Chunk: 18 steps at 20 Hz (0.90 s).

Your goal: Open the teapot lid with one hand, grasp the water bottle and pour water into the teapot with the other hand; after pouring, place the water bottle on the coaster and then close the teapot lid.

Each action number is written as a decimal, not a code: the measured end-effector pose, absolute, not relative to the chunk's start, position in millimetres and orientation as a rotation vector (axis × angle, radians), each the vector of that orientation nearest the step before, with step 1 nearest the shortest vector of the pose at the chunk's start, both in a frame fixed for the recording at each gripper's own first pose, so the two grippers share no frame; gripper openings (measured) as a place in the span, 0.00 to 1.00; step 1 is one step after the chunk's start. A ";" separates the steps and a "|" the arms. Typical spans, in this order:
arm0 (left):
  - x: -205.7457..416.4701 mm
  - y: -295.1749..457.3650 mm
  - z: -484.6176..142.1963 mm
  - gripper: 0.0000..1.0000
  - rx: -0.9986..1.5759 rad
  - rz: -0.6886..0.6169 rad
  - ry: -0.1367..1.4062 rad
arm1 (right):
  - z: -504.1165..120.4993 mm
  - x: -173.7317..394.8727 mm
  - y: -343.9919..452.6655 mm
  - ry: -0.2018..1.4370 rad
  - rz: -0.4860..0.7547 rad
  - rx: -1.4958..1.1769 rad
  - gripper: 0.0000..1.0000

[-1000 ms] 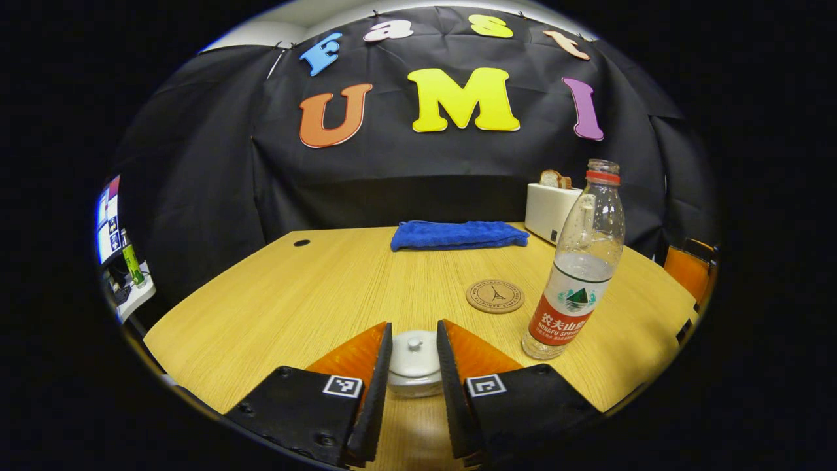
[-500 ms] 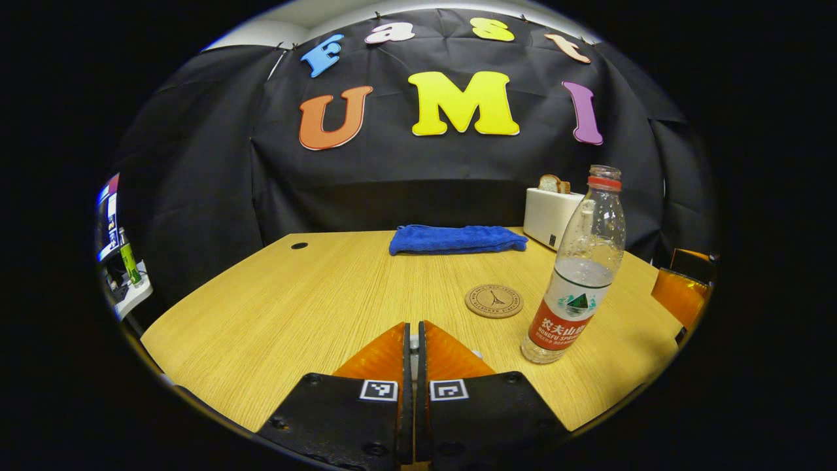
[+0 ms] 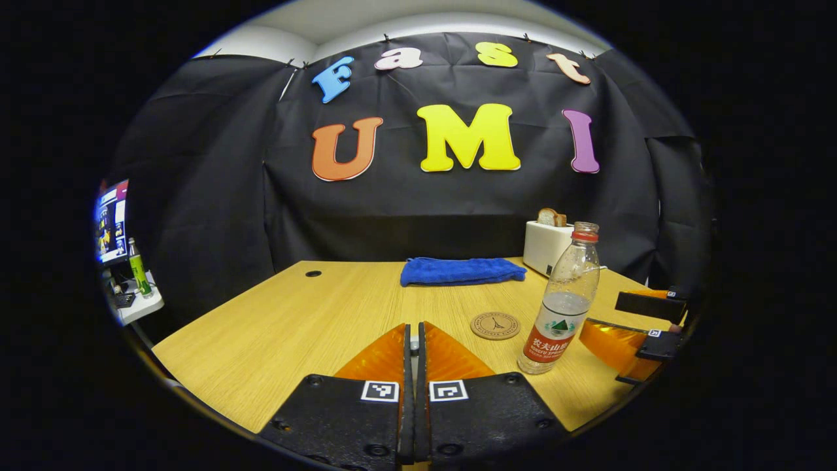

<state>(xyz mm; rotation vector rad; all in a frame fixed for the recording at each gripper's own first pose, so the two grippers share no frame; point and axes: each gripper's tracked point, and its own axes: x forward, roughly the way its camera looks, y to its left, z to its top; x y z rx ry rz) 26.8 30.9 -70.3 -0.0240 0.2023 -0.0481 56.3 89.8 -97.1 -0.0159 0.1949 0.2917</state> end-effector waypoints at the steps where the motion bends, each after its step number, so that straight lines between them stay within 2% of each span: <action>1: 24.2 34.8 -68.3 0.03 -0.030 -0.042 0.198 | -98.4 61.7 92.8 0.196 0.289 -0.011 0.96; 7: 13.3 58.6 -67.8 0.03 -0.053 -0.005 0.192 | -115.2 86.6 108.7 0.257 0.276 0.050 0.98; 11: 12.1 67.6 -66.1 0.03 -0.060 -0.004 0.183 | -125.2 91.3 112.9 0.304 0.271 0.072 0.95; 14: 12.0 70.9 -66.2 0.03 -0.065 -0.008 0.186 | -119.5 91.0 111.7 0.285 0.266 0.067 0.81; 18: 13.2 69.4 -60.5 0.03 -0.066 -0.027 0.178 | -106.5 89.4 111.9 0.263 0.273 -0.009 0.75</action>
